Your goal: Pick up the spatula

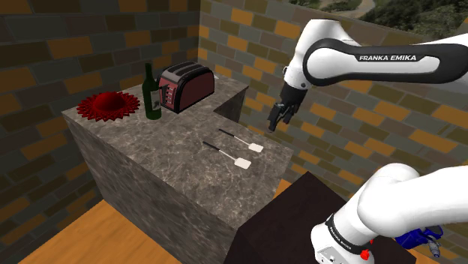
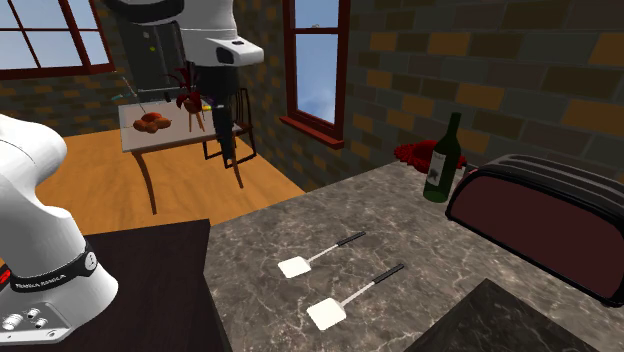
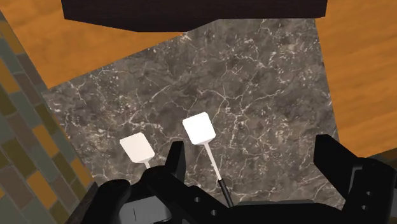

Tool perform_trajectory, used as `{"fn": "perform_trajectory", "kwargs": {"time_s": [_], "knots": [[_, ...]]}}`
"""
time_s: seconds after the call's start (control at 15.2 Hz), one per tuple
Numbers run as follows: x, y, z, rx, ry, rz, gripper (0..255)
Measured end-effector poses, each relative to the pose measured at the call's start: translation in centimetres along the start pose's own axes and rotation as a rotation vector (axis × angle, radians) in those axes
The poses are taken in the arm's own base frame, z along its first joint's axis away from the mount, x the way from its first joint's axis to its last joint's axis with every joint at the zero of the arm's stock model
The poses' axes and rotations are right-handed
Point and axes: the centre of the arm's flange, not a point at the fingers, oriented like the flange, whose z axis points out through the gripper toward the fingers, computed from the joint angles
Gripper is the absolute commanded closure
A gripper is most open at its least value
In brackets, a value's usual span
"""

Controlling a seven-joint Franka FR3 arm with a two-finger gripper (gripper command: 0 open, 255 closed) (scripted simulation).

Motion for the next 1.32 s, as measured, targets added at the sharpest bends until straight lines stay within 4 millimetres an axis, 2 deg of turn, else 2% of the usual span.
{"fn": "perform_trajectory", "kwargs": {"time_s": [1.32], "knots": [[15.4, 1.4, 20.6, -0.031, 0.044, -0.205, 0]]}}
